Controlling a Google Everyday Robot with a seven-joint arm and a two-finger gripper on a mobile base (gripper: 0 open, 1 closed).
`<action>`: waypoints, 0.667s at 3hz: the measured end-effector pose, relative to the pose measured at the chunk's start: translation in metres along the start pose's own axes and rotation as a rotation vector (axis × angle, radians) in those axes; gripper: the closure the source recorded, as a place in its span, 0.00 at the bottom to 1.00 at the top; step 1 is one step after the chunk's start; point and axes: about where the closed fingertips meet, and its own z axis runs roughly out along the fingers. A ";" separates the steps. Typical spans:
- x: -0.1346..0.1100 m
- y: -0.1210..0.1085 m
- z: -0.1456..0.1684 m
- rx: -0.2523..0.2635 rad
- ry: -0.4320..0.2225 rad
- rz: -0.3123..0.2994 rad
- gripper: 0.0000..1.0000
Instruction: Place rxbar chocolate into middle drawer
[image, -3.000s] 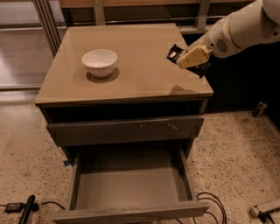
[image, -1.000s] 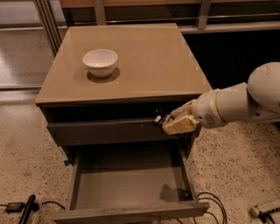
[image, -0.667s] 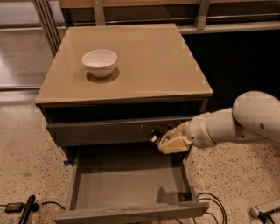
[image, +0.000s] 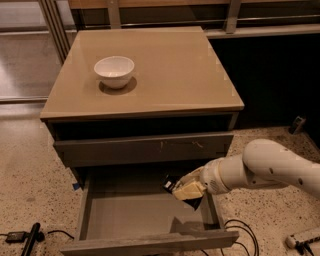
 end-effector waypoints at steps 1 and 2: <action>0.016 0.001 0.043 0.020 0.024 -0.019 1.00; 0.026 0.005 0.078 0.066 0.036 -0.045 1.00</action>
Offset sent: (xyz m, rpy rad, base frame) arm 0.0318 0.0585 -0.1079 -0.1449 -0.2174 -0.1382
